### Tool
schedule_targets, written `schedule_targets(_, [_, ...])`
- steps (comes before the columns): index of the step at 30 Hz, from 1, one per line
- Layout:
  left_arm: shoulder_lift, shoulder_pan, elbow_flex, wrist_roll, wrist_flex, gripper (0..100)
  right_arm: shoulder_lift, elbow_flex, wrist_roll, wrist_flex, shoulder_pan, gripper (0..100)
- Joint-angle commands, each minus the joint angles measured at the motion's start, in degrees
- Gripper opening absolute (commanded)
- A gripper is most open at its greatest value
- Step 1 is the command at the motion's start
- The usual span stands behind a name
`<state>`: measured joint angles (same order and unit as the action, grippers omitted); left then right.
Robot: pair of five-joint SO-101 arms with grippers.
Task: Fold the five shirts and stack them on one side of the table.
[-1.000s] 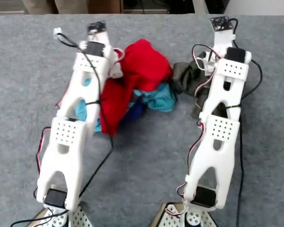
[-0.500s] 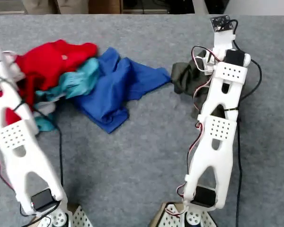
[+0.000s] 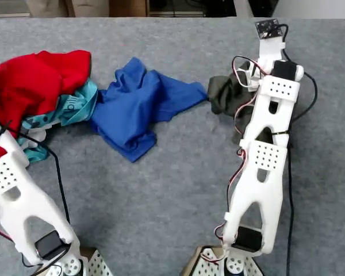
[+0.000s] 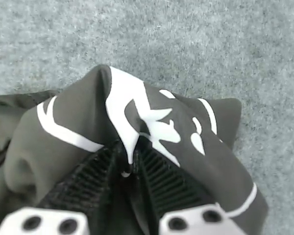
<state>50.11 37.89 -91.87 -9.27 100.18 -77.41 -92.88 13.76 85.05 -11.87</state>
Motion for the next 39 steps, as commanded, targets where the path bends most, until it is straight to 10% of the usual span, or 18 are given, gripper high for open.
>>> schedule_targets(1, [-8.8,-4.8,-0.3,-1.4,0.6,29,0.4,-2.6,-0.2,0.0,1.0,0.5])
schedule_targets(19, [-11.6,-46.1,44.3,7.1,-3.2,29,0.4,-2.6,-0.1,-0.1,1.0,0.5])
schedule_targets(28, [3.3,-42.2,46.2,-2.7,-13.2,23,0.4,-2.6,-0.1,-0.6,1.0,0.5])
schedule_targets(33, [4.1,-37.3,38.4,-3.0,-9.0,1,0.4,-2.6,-0.1,-0.6,1.0,0.5])
schedule_targets(39, [3.7,-29.2,15.6,-2.9,0.3,2,0.4,-2.6,-0.1,-0.6,1.0,0.5])
